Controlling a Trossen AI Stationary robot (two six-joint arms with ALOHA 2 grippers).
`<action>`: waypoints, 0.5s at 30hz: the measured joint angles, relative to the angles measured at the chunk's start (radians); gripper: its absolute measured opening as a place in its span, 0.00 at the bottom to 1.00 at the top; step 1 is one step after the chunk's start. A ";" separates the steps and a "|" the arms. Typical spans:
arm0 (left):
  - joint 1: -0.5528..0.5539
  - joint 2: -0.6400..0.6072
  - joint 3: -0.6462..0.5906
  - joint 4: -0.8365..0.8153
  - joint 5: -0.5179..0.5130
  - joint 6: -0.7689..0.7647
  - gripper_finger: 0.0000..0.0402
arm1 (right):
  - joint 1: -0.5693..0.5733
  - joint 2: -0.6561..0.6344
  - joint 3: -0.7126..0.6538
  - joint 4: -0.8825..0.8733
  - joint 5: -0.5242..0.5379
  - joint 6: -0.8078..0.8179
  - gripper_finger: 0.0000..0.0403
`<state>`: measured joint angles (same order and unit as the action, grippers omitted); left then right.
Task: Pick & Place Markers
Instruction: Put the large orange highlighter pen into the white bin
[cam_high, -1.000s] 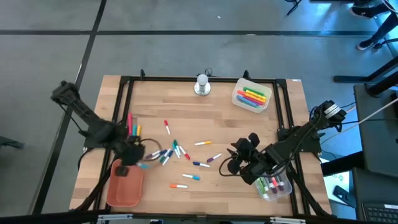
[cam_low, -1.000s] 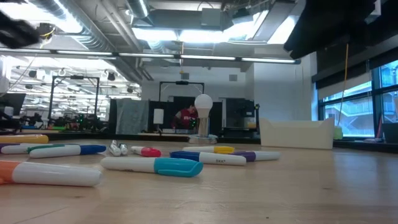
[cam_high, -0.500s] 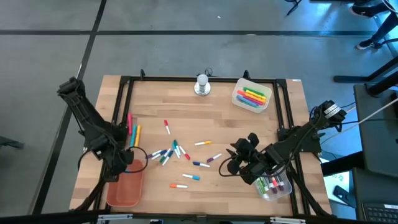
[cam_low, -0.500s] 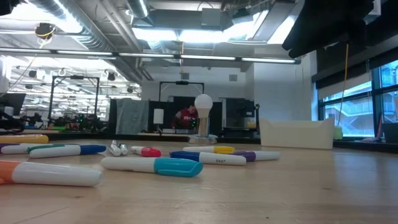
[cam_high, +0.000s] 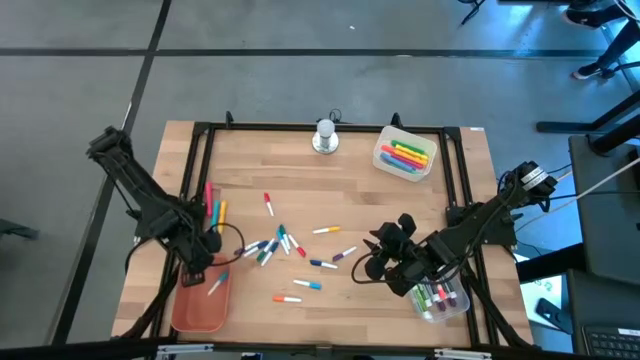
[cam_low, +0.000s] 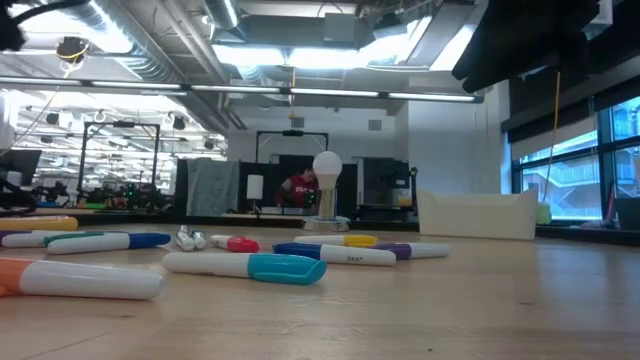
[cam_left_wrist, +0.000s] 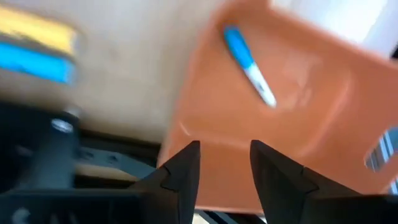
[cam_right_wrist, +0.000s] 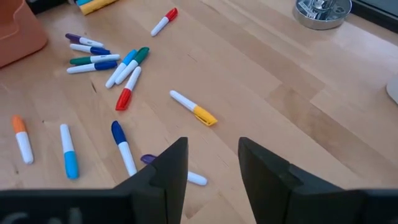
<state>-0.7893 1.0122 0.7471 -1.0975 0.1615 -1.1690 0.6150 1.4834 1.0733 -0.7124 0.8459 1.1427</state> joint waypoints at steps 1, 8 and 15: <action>0.014 0.000 0.019 -0.024 -0.031 0.022 0.33 | -0.003 0.000 0.000 0.000 0.000 0.000 0.35; 0.126 -0.001 0.131 -0.159 -0.480 0.108 0.31 | -0.031 0.000 0.000 0.022 -0.002 -0.028 0.35; 0.391 0.003 0.042 -0.210 -0.757 0.067 0.31 | -0.035 0.000 0.000 0.022 -0.008 -0.100 0.35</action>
<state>-0.3984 1.0153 0.7889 -1.3079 -0.5959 -1.1019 0.5800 1.4834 1.0733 -0.6906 0.8375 1.0426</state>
